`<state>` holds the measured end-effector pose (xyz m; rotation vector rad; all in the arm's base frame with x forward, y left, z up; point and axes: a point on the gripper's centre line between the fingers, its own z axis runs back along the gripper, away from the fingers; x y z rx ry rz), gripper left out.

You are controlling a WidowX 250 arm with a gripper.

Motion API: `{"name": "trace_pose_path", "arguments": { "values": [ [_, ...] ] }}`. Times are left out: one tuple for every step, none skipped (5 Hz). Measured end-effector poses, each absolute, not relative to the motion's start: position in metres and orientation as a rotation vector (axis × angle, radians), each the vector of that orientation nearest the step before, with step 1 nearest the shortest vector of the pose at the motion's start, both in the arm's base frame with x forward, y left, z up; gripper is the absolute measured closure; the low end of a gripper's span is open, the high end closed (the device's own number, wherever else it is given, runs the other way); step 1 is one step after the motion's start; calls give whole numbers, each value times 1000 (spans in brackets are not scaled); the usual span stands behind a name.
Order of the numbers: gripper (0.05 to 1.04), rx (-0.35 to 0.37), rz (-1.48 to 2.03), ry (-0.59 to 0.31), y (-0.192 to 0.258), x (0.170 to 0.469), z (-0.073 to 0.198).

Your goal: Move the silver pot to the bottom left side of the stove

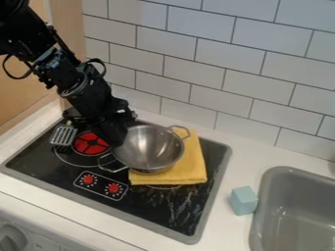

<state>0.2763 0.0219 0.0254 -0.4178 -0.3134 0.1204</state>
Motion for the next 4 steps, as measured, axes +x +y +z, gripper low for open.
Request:
{"name": "trace_pose_path", "arguments": {
  "values": [
    [1032, -416, 120, -315, 21, 277, 25],
    [1032, -419, 122, -312, 20, 277, 25],
    [1032, -427, 99, -323, 14, 278, 32],
    [1033, -501, 94, -428, 8, 288, 54]
  ]
}}
